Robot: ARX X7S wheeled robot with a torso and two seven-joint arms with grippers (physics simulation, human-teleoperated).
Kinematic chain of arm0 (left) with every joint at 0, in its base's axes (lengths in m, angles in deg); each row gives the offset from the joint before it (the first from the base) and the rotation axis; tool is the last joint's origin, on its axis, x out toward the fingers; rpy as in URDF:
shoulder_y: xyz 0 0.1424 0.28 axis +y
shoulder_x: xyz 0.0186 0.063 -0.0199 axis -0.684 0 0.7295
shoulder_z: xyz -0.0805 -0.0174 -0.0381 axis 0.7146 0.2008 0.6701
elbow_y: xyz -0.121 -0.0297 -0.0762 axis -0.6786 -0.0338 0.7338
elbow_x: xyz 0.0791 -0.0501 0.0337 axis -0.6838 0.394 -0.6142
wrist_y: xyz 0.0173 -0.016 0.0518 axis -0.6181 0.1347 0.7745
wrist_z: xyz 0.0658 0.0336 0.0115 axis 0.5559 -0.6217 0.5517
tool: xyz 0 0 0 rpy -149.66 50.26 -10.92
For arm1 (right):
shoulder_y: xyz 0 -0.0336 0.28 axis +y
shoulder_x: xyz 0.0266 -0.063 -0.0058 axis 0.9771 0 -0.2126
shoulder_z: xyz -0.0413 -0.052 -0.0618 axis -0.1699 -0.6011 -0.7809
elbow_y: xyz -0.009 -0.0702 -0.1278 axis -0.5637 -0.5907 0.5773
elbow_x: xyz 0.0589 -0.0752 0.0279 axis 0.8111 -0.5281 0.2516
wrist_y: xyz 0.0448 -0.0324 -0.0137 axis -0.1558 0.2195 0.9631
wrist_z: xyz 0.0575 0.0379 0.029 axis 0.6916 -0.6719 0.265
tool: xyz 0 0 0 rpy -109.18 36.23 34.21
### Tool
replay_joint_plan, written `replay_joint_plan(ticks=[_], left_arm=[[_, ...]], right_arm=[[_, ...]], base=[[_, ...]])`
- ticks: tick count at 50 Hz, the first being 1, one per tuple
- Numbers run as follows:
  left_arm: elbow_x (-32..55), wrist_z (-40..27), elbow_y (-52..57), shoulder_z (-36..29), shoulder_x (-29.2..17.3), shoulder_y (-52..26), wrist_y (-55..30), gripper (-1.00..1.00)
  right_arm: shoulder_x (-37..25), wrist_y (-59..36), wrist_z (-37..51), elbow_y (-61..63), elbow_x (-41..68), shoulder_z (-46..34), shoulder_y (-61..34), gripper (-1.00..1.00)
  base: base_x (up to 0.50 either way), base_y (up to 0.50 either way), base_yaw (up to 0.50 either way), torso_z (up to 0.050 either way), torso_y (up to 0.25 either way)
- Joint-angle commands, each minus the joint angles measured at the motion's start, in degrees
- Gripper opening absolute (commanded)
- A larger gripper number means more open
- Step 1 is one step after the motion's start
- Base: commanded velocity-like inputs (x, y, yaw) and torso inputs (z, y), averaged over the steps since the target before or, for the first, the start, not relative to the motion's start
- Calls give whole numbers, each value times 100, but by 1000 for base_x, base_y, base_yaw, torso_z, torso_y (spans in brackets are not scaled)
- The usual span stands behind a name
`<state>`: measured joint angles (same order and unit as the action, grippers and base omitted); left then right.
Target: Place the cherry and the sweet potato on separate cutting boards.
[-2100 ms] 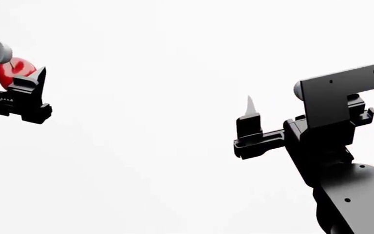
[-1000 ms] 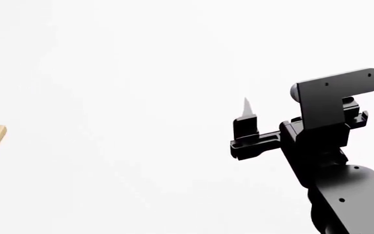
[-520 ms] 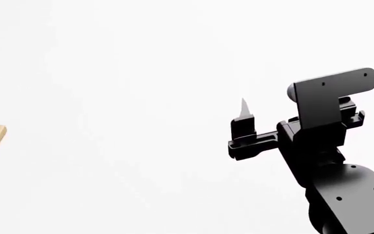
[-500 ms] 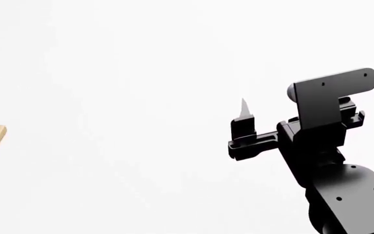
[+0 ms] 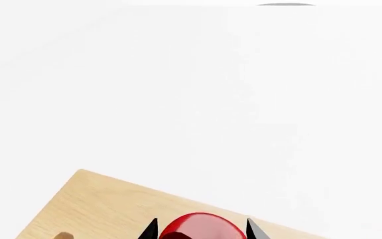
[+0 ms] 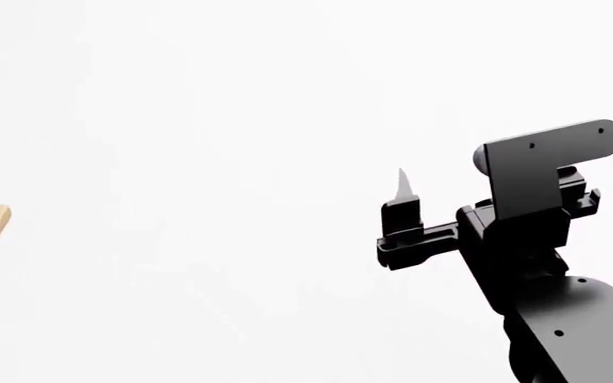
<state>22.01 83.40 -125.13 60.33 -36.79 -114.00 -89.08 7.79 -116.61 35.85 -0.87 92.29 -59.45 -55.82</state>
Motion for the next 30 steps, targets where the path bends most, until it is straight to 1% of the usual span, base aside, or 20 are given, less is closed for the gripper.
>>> replay_joint_plan(ticks=[1, 11, 12, 22, 24, 30], left_arm=[[81, 60, -463, 7, 55, 21, 43, -100], [7, 84, -462, 174, 26, 32, -68, -100], [1, 79, -443, 182, 19, 3, -90, 100], [-1, -24, -79, 215, -63, 92, -295, 100], [39, -92, 196, 230, -125, 163, -422, 100], [273, -463, 1612, 316, -412, 400, -1051, 100]], right_arm=[[-8, 4, 3, 8, 17, 3, 9, 100], [4, -4, -5, -43, 14, -21, -29, 100], [4, -4, -5, -49, 10, -24, -45, 100], [11, 9, -9, -45, 34, -14, -55, 100], [13, 18, -15, -53, 28, -22, -62, 100], [21, 1, -22, -54, 33, -47, -80, 100]], base=[[0, 0, 0, 0, 0], [0, 0, 0, 0, 0], [0, 0, 3, 0, 0], [0, 0, 0, 0, 0], [0, 0, 0, 0, 0], [0, 0, 0, 0, 0]])
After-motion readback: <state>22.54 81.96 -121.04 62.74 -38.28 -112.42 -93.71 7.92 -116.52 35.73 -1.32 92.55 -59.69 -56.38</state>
